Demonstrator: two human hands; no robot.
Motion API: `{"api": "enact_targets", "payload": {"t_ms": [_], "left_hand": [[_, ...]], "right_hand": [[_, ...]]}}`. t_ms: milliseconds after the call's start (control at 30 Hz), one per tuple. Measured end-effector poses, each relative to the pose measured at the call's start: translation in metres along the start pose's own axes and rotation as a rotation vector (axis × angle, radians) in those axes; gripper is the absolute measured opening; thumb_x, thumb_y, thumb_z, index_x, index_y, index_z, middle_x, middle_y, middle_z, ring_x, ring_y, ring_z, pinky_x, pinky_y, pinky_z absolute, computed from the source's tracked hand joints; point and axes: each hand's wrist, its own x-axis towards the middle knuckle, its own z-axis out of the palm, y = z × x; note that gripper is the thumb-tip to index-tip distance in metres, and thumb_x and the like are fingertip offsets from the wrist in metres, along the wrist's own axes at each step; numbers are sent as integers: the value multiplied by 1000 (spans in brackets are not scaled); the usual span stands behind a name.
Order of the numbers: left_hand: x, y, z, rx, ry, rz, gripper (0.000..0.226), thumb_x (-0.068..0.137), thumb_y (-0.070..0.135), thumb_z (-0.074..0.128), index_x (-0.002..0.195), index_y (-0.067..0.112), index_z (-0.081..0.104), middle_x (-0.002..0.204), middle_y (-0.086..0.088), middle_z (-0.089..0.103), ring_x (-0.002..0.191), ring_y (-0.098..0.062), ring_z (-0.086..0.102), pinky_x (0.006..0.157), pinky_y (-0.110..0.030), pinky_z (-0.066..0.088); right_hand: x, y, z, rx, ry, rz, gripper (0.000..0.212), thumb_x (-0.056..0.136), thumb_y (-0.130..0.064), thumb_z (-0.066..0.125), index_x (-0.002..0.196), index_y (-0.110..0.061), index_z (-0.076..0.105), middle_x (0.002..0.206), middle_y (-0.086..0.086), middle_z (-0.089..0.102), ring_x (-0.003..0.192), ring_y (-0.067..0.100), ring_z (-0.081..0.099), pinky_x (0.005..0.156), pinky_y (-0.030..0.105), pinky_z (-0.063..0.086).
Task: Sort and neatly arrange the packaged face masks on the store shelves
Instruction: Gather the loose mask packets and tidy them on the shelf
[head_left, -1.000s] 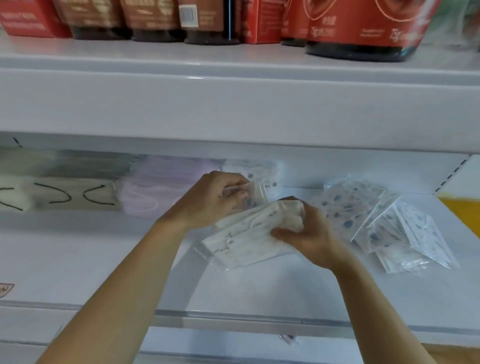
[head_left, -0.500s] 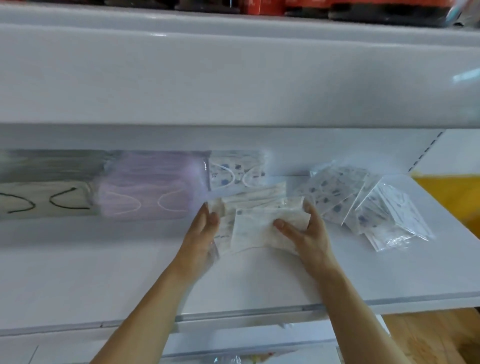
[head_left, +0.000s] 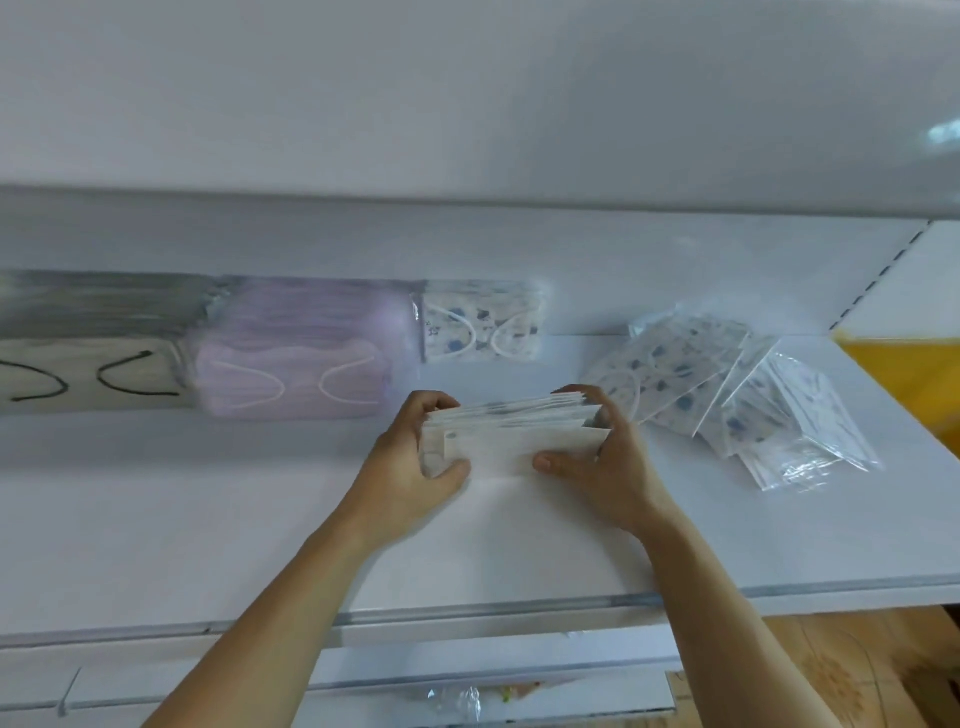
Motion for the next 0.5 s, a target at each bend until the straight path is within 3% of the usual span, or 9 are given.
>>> {"api": "enact_targets", "payload": {"t_ms": [100, 200, 267, 333, 433, 500], "left_hand": [[7, 4, 2, -100, 26, -15, 48, 68, 16, 79, 109, 29, 57, 98, 20, 64, 90, -1, 61, 78, -10, 45], [5, 2, -4, -140, 26, -9, 50, 69, 10, 75, 114, 25, 58, 107, 9, 63, 99, -14, 57, 88, -15, 44], [3, 2, -3, -134, 17, 7, 44, 69, 5, 67, 110, 20, 58, 102, 6, 62, 96, -16, 59, 86, -15, 44], [4, 6, 4, -136, 5, 5, 36, 69, 4, 63, 103, 13, 57, 95, 2, 62, 86, -17, 59, 79, -18, 45], [5, 10, 12, -157, 1, 8, 35, 69, 3, 65, 102, 10, 57, 92, 1, 61, 84, -20, 59, 77, -19, 45], [4, 9, 8, -161, -13, -1, 41, 70, 5, 70, 108, 15, 58, 97, 7, 62, 90, -12, 60, 82, -15, 46]], "right_hand": [[0, 2, 7, -16, 17, -36, 74, 58, -37, 94, 123, -40, 58, 111, 7, 69, 97, 37, 67, 89, 59, 56], [-4, 1, -3, -8, 45, -30, 76, 62, -25, 90, 130, -40, 58, 102, -3, 59, 76, 29, 54, 74, 45, 54], [-6, 2, -10, 18, 6, -21, 71, 68, -15, 80, 132, -39, 58, 89, -11, 54, 70, 17, 45, 67, 35, 45], [-7, 1, -7, -22, -39, -57, 61, 72, -8, 68, 128, -30, 59, 82, -19, 57, 65, 19, 45, 65, 32, 42], [-12, -2, 6, 43, -49, -87, 49, 74, 1, 54, 120, -15, 56, 95, -2, 63, 84, 16, 58, 75, 30, 48], [-14, -1, 6, 74, -17, -39, 55, 73, -1, 53, 124, -24, 57, 92, 9, 56, 77, 22, 51, 69, 35, 44]]}}
